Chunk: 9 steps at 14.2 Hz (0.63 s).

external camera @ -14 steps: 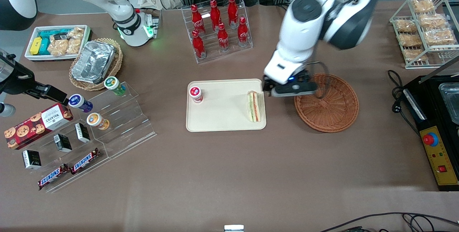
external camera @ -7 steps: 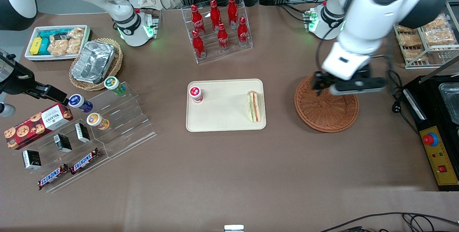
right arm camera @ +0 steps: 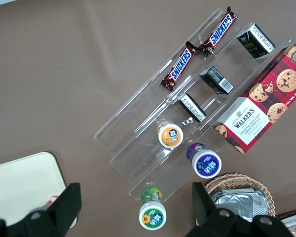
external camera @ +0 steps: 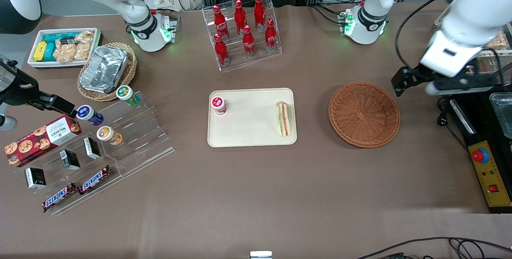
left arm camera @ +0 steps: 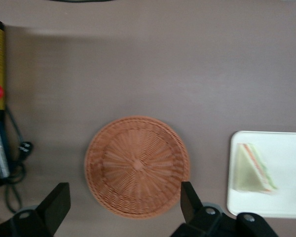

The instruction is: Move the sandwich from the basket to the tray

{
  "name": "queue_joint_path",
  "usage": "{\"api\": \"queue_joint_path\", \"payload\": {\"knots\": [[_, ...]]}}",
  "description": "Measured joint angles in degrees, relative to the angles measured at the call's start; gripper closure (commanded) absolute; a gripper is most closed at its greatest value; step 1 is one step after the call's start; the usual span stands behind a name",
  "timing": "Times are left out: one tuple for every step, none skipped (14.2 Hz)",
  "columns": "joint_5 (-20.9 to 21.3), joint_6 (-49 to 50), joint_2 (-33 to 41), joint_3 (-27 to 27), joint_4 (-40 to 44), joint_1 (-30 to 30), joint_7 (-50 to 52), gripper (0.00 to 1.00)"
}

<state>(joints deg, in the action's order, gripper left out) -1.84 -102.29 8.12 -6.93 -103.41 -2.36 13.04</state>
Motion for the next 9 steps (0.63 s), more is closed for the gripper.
{"api": "queue_joint_path", "payload": {"knots": [[-2.77,0.55,1.25,2.25,-0.88,-0.53,-2.19,0.01],[-4.89,0.86,2.59,4.17,-2.25,-0.88,-5.3,0.01],[-5.83,0.89,3.73,5.63,-3.6,-1.26,-8.16,0.0],[-6.06,0.89,4.54,6.75,-4.5,-1.75,-10.09,0.0],[-5.68,0.81,4.9,7.47,-4.74,-2.27,-11.28,0.01],[-4.25,0.67,5.02,7.83,-4.47,-2.85,-12.22,0.01],[-2.23,0.56,4.99,7.91,-3.8,-3.44,-12.51,0.01],[-0.88,0.5,4.87,7.9,-2.92,-3.97,-12.52,0.01],[-0.06,0.49,4.61,7.9,-1.95,-4.36,-12.52,0.01]]}}
